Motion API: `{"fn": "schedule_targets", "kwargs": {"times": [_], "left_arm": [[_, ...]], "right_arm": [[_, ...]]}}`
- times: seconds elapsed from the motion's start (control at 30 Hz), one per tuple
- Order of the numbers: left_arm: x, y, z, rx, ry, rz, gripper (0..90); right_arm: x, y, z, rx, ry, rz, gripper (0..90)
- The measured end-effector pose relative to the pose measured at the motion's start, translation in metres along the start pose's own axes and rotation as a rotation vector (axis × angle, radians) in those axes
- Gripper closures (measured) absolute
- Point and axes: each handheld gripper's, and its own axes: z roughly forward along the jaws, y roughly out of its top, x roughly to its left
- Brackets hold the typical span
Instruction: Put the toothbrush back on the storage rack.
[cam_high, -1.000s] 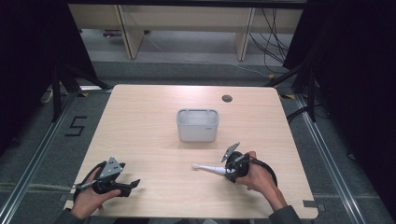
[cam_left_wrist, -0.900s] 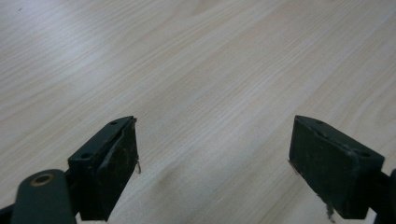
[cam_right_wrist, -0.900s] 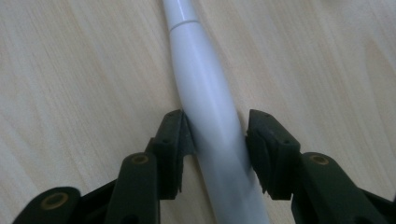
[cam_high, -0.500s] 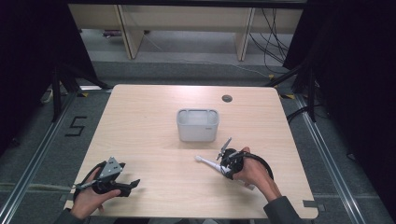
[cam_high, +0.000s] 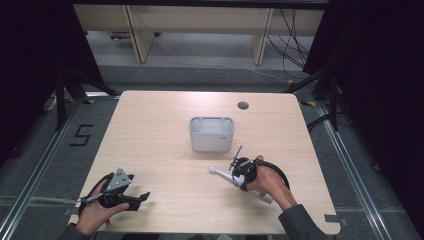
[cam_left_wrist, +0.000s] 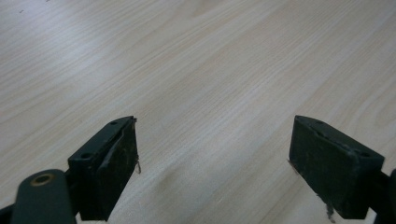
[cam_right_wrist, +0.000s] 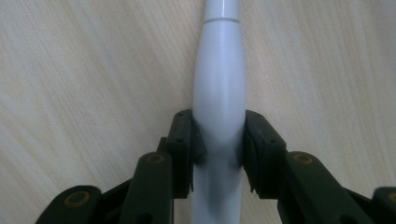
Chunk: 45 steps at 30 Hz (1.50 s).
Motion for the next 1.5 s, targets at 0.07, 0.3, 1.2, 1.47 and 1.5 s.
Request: {"fn": "schedule_targets", "kwargs": {"times": [0.07,0.3,1.2,1.47,1.5], "left_arm": [[0.000,0.000,0.000,0.002,0.001,-0.001,15.2],[0.000,0.000,0.000,0.003,-0.001,-0.003,15.1],[0.001,0.000,0.000,-0.003,0.003,-0.016,15.2],[0.001,0.000,0.000,-0.003,0.001,-0.016,15.2],[0.001,0.000,0.000,-0.004,0.000,-0.016,15.2]], "right_arm": [[0.001,-0.001,0.000,-0.006,0.000,0.033,66.4],[0.001,-0.006,-0.003,-0.030,-0.028,0.035,66.5],[-0.014,-0.049,-0.069,-0.607,-0.076,0.228,66.7],[-0.025,-0.043,-0.078,-0.754,-0.080,0.247,66.6],[-0.026,-0.042,-0.079,-0.768,-0.078,0.256,66.7]]}}
